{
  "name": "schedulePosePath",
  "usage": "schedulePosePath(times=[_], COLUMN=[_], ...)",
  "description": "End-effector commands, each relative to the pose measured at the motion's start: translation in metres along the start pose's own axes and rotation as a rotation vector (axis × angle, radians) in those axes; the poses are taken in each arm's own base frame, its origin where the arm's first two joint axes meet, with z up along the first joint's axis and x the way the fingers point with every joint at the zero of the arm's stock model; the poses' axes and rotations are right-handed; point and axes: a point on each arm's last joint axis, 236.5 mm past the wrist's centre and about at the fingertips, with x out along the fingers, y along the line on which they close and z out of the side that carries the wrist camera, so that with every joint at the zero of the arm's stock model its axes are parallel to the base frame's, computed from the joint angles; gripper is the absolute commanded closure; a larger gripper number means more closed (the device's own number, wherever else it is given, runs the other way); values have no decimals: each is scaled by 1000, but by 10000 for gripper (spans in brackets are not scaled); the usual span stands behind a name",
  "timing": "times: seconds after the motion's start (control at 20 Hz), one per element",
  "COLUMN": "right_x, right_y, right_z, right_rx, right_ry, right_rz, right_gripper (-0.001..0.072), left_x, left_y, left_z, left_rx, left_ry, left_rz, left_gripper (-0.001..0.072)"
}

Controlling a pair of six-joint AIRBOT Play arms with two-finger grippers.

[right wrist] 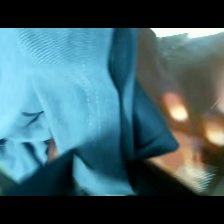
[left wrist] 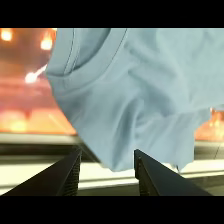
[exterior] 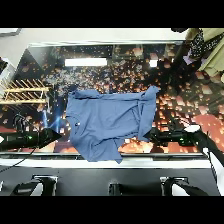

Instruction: Fold the clothes and pants, and hang the long-sleeved shirts on hangers.

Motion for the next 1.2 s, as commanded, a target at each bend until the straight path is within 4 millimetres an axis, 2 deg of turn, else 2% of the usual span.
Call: schedulePosePath(times=[0.0,0.05,0.15,0.25,0.45,0.7,0.85,1.15], right_x=[7,6,3,-3,-17,-27,-28,-29], right_y=[8,9,15,23,39,49,51,53], right_z=[-4,-6,-9,-15,-24,-28,-30,-37], right_rx=[0,-3,-16,-31,-74,-90,-74,-66], right_ry=[2,8,16,24,21,6,9,36], right_rz=[7,11,23,40,69,84,88,95], right_gripper=[653,680,680,680,680,680,680,680], left_x=[-1,2,14,33,66,90,102,138], left_y=[0,1,5,10,12,5,-5,-3], left_z=[-15,-19,-29,-38,-54,-80,-89,-119], left_rx=[-17,-24,-58,-108,-181,-213,-195,-204], left_ry=[41,53,84,101,105,152,186,295], left_rz=[-6,-9,-25,-57,-159,-210,-216,-145], left_gripper=[317,317,303,99,100,100,101,101])
